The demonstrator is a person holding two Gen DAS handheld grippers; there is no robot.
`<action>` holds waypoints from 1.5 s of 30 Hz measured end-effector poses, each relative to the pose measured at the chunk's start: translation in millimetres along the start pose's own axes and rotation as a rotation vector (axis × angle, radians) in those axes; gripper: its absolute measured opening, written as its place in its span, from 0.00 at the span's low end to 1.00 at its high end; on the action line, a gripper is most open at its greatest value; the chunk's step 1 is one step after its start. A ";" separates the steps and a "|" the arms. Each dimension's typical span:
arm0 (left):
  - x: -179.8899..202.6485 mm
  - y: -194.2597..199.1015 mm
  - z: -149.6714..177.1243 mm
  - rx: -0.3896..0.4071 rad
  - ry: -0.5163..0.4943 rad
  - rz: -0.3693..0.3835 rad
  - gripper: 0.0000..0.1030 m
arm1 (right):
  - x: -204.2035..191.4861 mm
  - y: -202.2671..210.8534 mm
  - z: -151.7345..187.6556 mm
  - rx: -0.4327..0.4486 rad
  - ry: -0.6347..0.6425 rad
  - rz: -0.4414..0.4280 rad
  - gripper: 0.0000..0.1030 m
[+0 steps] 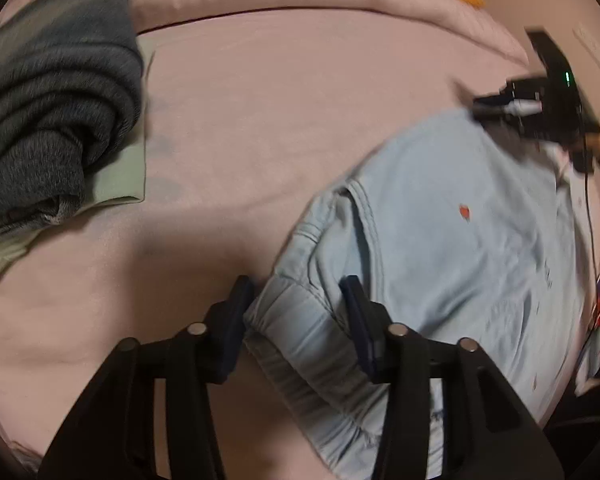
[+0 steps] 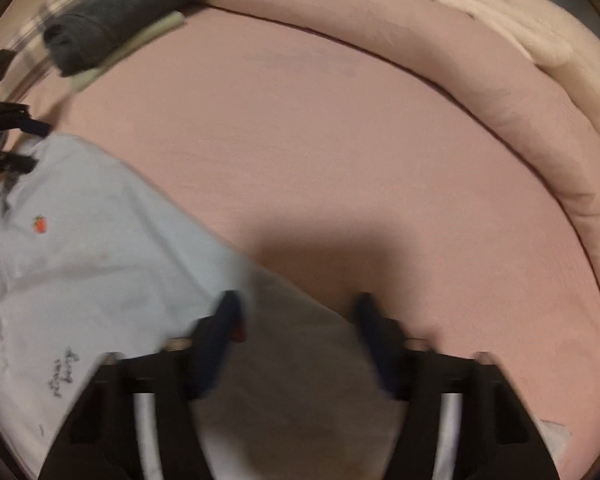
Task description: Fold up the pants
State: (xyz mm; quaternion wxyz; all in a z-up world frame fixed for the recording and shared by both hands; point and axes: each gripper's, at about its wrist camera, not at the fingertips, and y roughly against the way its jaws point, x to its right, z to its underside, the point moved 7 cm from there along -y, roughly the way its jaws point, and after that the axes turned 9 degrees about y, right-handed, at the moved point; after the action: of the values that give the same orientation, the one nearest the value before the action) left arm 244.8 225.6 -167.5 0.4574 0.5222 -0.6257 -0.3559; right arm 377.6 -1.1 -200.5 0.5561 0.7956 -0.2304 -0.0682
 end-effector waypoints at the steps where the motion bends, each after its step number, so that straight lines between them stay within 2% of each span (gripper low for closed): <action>1: 2.9 4.3 0.6 0.006 -0.003 -0.011 0.37 | -3.7 1.7 0.3 -0.005 0.016 0.017 0.21; 4: 11.4 25.9 -2.1 0.074 -0.007 -0.016 0.32 | -18.9 8.2 -0.6 -0.020 0.072 0.088 0.12; 6: 15.2 38.7 -0.4 0.126 -0.012 -0.010 0.31 | -29.9 25.9 -0.3 0.021 0.078 0.155 0.11; 8: 16.9 34.4 6.6 0.123 0.000 -0.021 0.30 | -30.8 31.6 1.3 0.037 0.064 0.164 0.11; 10: 21.8 20.9 14.8 0.099 0.002 -0.094 0.27 | -29.7 34.5 12.8 0.038 0.033 0.169 0.08; 12: 31.2 21.4 10.8 0.132 0.009 -0.147 0.25 | -35.1 23.1 17.2 -0.008 0.030 0.193 0.02; 14: 39.4 34.3 9.1 0.184 0.016 -0.165 0.24 | -41.8 26.3 18.8 -0.029 0.041 0.243 0.02; 17: 49.4 68.4 14.6 0.273 -0.001 -0.171 0.24 | -31.6 62.0 13.8 0.019 0.000 0.291 0.02; 19: 61.7 93.7 21.9 0.332 -0.020 -0.167 0.24 | -31.9 94.8 16.5 0.086 -0.030 0.309 0.02; 24: 91.7 134.8 55.4 0.431 -0.113 -0.220 0.24 | -58.8 181.4 34.9 0.227 -0.031 0.360 0.02; 28: 105.5 154.8 92.8 0.487 -0.224 -0.289 0.24 | -78.4 201.9 53.8 0.252 -0.019 0.385 0.02; 32: 121.9 145.9 135.5 0.474 -0.314 -0.319 0.24 | -105.1 211.1 85.1 0.254 0.012 0.406 0.02; 37: 128.2 117.2 188.2 0.385 -0.347 -0.316 0.23 | -148.8 202.3 134.4 0.223 0.058 0.374 0.02; 41: 129.2 92.2 214.5 0.329 -0.356 -0.323 0.22 | -182.9 178.1 166.0 0.168 0.092 0.315 0.02; 45: 130.9 69.8 231.3 0.283 -0.404 -0.354 0.22 | -193.3 152.2 179.3 0.119 0.090 0.285 0.02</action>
State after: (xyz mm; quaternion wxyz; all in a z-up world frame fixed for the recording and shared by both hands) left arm -1.2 104.0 -152.7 0.1773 0.6005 -0.6464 -0.4360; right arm 97.0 -110.5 -156.3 0.5217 0.7887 -0.3195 0.0608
